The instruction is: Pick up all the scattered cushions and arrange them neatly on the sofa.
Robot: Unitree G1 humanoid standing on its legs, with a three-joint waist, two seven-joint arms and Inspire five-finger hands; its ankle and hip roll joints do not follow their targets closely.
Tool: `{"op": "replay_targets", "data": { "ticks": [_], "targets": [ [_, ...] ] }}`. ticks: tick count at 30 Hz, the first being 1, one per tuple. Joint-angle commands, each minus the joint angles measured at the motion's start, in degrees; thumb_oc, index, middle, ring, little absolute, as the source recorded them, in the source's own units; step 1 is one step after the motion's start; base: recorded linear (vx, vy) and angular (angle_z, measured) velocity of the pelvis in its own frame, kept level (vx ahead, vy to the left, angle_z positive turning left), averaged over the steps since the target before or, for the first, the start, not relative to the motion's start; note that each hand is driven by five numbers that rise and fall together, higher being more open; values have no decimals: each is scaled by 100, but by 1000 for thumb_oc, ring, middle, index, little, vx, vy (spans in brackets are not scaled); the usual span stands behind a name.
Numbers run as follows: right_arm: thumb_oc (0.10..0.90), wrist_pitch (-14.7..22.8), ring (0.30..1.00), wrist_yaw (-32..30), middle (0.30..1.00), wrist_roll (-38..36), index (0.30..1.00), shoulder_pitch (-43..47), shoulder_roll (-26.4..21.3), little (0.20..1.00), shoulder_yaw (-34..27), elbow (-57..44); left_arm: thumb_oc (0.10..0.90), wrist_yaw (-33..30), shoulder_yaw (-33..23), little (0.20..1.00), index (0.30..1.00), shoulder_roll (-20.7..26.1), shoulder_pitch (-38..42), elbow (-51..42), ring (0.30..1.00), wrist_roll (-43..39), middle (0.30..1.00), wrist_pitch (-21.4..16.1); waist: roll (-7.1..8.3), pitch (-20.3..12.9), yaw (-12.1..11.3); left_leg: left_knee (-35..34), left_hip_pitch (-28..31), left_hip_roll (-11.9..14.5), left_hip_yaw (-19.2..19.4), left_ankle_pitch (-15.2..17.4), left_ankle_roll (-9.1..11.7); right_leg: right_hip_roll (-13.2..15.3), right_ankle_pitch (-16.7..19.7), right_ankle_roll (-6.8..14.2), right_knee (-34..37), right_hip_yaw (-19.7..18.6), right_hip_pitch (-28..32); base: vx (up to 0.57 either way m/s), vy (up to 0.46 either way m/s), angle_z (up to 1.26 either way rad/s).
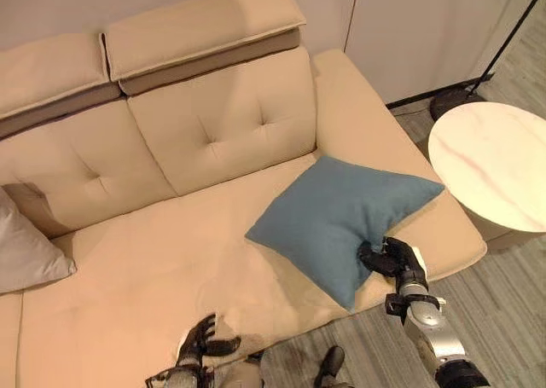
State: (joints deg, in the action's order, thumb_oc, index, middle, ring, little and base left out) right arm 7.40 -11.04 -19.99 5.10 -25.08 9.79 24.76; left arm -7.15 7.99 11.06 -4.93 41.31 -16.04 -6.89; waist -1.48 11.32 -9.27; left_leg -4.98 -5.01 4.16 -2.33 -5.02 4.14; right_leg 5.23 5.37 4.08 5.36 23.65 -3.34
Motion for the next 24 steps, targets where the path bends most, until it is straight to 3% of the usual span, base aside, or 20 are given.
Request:
{"op": "replay_targets", "data": {
  "ticks": [1,11,18,24],
  "targets": [
    [400,627,300,387,300,309,300,373,-105,300,30,-436,800,-140,67,900,900,333,496,-56,900,-372,900,-584,277,-356,-108,-2,117,-108,-38,376,20,266,-420,400,-36,-86,178,10,0,-4],
    [400,581,300,859,300,239,300,93,-400,300,9,-1202,800,-374,-354,900,900,664,861,-1073,900,-596,900,-780,321,-443,156,-2,291,-114,230,487,-19,290,-352,465,-36,-322,200,4,18,-12],
    [400,603,300,1124,300,63,300,60,-624,300,-34,-1710,800,-437,-624,900,900,908,1094,-853,900,-626,900,-800,266,-445,355,-2,345,-113,411,539,-22,300,-310,499,-36,-505,161,-7,35,-18],
    [400,649,300,1232,300,-87,300,-99,-1095,300,-420,-2189,800,-373,-669,900,900,1024,1286,-797,900,-696,900,-811,250,-422,591,-2,311,-99,516,552,-15,277,-277,514,-36,-639,50,-13,20,-12]
  ]
}}
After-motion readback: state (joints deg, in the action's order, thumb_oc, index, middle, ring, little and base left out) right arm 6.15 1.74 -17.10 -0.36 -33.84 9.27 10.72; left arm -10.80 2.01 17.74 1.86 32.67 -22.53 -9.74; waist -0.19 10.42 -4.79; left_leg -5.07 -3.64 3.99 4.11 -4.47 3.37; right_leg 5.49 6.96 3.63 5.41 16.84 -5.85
